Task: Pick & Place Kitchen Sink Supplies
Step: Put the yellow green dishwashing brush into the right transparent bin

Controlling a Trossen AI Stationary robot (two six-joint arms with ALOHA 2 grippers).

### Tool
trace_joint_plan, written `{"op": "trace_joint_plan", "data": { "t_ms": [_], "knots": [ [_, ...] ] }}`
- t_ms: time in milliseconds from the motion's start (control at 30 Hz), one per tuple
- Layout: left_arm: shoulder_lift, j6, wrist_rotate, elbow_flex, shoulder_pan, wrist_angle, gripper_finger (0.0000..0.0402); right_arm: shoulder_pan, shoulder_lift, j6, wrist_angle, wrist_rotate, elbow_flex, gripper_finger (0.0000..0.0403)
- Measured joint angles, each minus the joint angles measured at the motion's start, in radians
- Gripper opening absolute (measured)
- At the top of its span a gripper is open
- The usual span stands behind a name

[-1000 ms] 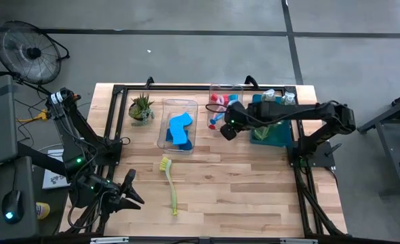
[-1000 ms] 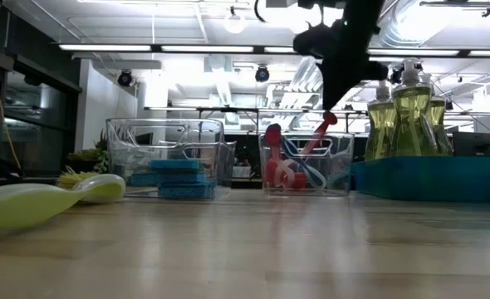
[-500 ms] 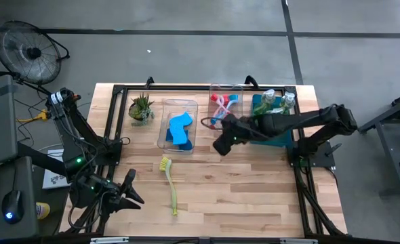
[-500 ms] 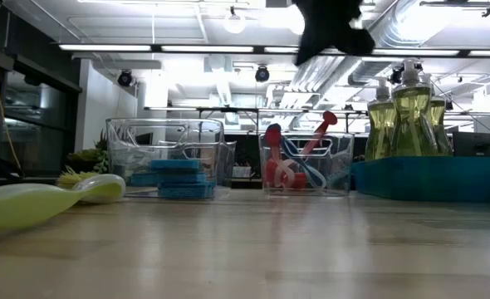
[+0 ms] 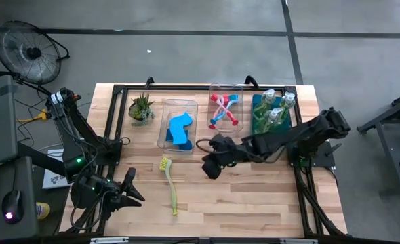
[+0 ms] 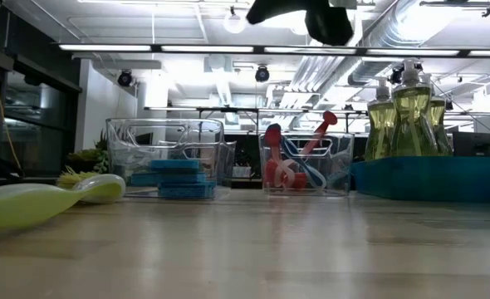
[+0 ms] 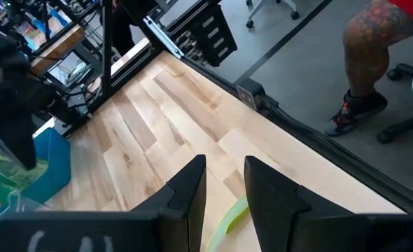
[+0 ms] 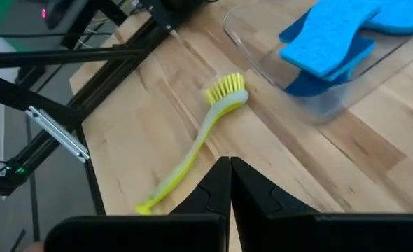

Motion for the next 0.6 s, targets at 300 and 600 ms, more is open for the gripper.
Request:
{"op": "trace_joint_plan", "data": {
  "t_ms": [300, 600],
  "knots": [
    [0.023, 0.021, 0.009, 0.0, 0.001, -0.084, 0.0095, 0.023, 0.033, -0.03, -0.01, 0.011, 0.005, 0.0],
    [0.142, 0.3, 0.048, -0.001, 0.067, -0.185, 0.0095, 0.097, 0.033, 0.011, -0.109, 0.084, 0.005, 0.0]
  ]
}}
